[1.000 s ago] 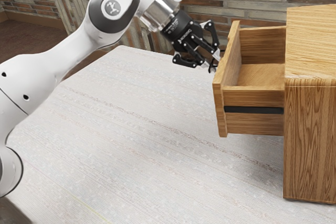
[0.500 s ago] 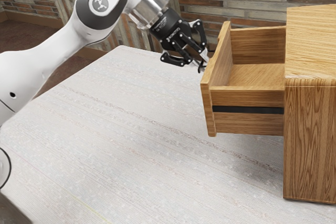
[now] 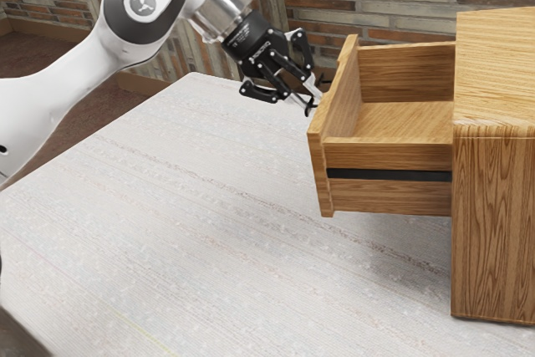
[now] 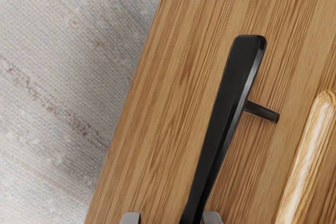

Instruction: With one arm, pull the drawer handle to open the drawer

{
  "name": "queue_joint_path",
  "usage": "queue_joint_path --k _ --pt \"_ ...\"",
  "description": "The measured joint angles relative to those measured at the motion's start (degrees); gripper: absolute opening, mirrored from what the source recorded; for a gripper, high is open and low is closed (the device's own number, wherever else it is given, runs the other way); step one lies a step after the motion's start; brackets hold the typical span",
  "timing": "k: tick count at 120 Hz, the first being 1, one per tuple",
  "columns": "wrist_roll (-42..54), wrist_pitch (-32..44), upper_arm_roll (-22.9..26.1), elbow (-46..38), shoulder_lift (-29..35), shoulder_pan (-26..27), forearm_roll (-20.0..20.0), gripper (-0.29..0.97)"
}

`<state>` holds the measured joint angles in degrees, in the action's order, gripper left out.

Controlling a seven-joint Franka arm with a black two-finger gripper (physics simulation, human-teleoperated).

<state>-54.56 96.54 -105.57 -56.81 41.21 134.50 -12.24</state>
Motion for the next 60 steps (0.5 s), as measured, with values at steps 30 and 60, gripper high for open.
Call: queue_joint_path --k 30,60 --pt "-0.04 0.07 1.28 -1.88 -0.19 -3.35 0.00 0.04" --pt "0.01 0.11 2.94 -3.18 -0.58 -6.69 -0.01 0.04"
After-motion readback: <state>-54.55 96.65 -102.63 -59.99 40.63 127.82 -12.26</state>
